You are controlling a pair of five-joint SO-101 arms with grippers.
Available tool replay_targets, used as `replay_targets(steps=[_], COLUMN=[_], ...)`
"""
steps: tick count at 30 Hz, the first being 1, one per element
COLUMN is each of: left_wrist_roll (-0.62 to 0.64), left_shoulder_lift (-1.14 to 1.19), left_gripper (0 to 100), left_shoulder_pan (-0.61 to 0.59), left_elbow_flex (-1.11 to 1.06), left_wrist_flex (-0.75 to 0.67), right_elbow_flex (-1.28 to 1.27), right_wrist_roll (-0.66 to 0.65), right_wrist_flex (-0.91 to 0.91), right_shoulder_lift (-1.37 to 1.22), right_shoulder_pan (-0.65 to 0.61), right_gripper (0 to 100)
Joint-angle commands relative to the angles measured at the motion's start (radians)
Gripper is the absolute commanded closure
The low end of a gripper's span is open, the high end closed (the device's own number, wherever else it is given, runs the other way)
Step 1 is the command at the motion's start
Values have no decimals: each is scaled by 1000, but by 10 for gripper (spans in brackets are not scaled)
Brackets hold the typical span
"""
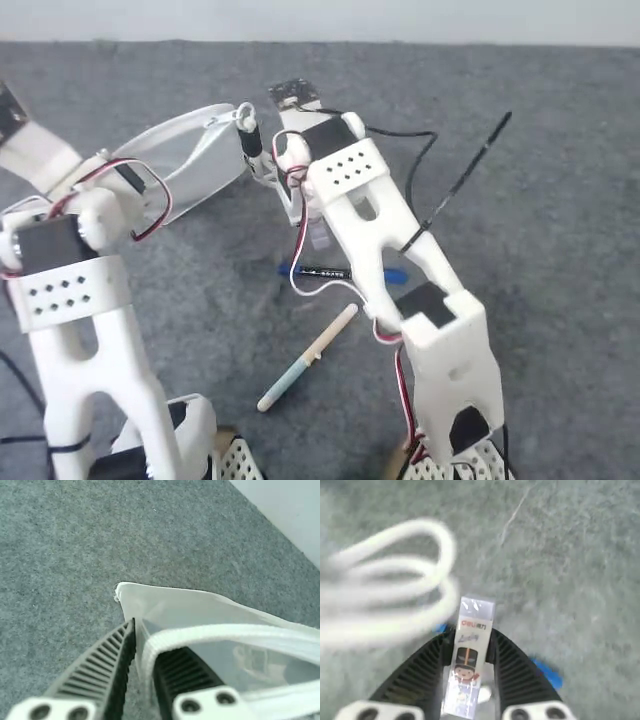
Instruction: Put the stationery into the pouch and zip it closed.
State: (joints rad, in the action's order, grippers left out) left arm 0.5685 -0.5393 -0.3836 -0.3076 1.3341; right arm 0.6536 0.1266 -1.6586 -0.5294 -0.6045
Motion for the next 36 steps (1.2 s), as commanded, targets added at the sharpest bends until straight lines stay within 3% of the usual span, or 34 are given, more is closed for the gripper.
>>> replay_targets(steps=[1,10,18,28,36], left_wrist_roll=[12,12,12,12,12], left_shoulder_lift=[-6,-8,-14,-14,-14], left_gripper=[988,988,988,988,988], left_shoulder_pan=[-9,-5,-3,54,55], left_elbow_flex=[-1,-1,-1,2,2], left_wrist_flex=[-38,-37,-35,-8,-8], right_elbow_flex=[60,49,-153,-470,-812], right_wrist_roll=[3,8,6,9,11], right_wrist_flex=[-97,-133,-110,110,452], right_shoulder_lift=[153,285,498,773,974], right_shoulder_pan=[-48,-74,-130,-163,-165], right_gripper=[992,992,992,991,991])
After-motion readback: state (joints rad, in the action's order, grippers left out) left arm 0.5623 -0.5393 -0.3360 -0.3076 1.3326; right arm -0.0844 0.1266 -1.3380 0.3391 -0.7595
